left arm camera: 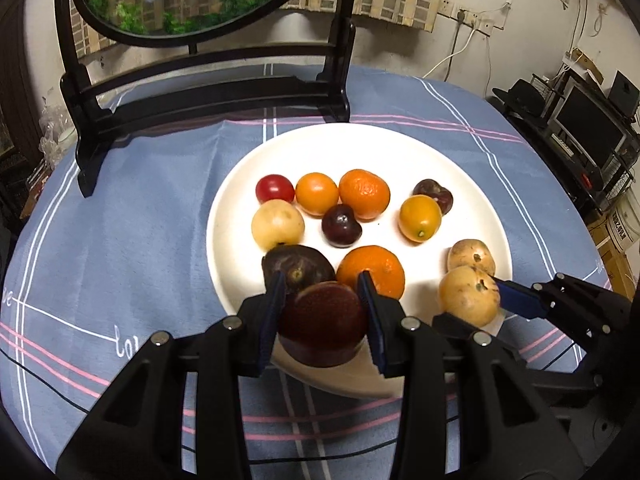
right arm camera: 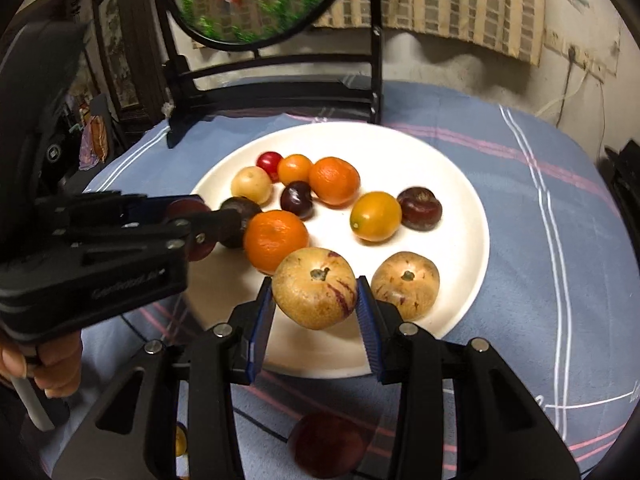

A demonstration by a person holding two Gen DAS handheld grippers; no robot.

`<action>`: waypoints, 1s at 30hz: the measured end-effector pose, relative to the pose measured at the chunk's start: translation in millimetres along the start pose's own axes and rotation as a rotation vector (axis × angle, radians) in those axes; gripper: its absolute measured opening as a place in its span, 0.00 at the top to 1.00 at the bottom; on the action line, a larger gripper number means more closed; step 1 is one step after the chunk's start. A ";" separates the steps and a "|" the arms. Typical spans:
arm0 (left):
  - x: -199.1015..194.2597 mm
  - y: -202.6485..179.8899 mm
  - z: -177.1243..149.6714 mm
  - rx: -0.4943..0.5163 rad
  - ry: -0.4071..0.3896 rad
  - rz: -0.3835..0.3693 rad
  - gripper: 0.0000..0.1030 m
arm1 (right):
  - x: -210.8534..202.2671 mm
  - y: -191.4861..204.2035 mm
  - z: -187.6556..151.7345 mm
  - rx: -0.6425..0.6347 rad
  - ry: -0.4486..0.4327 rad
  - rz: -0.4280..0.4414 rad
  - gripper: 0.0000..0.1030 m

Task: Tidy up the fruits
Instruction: 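Carry the red tomato and tan fruit over the white plate and open both grippers, then withdraw both open grippers from the plate back to the fruit cluster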

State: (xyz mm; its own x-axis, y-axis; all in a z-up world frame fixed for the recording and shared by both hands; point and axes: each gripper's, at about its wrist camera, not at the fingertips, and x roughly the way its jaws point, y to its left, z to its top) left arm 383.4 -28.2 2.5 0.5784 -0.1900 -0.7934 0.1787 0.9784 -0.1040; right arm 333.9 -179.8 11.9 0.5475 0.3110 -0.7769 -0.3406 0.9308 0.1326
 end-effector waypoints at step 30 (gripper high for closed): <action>-104.7 -19.2 -104.3 0.086 -0.087 0.029 0.22 | -133.9 -42.0 -111.2 0.231 -0.172 -0.055 0.41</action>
State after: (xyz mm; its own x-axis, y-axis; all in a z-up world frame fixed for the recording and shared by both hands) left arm 236.4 -18.6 25.1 0.6508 -0.1713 -0.7397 0.2258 0.9738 -0.0268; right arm 189.9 -281.9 41.9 0.6887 0.2690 -0.6732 -0.1351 0.9600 0.2454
